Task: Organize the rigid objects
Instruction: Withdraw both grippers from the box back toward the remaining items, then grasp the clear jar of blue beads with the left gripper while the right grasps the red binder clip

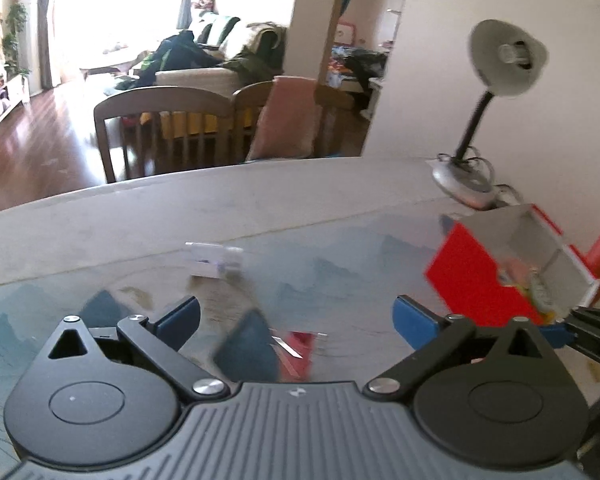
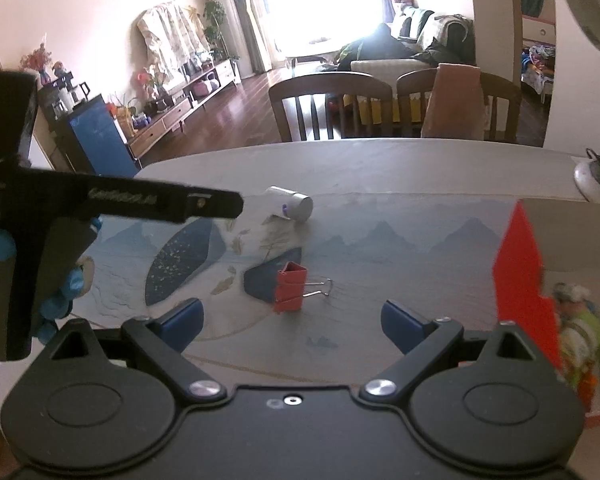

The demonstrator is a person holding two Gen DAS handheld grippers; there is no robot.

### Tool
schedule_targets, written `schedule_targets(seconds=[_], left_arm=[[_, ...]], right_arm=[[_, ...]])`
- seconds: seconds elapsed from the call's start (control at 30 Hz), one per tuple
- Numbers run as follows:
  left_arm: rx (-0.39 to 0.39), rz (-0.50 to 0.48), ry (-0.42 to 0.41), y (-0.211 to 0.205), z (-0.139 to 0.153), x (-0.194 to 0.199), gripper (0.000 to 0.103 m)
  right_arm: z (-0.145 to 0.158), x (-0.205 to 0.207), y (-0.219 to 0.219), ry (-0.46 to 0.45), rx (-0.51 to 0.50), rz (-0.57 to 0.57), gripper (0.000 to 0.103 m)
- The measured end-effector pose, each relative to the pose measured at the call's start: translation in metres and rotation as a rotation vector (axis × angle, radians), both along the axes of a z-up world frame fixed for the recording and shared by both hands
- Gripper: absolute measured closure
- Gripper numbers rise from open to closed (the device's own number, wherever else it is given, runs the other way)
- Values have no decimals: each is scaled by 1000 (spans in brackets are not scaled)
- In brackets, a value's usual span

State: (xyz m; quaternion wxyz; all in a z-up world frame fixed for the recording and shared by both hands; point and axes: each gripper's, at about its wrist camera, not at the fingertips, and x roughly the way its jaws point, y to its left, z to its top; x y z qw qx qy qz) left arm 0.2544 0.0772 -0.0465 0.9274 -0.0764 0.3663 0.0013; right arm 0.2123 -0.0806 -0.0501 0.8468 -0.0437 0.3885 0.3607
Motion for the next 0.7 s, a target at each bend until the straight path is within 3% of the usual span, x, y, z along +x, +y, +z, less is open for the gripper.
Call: schedule_targets(seconds=[0.23, 0.7], left_arm=[[-46, 46, 60, 40, -27, 34, 0], [-9, 62, 68, 63, -86, 94, 0]], right_arm=[[-21, 15, 36, 7, -6, -1, 9], [-63, 49, 80, 0, -88, 16, 23]])
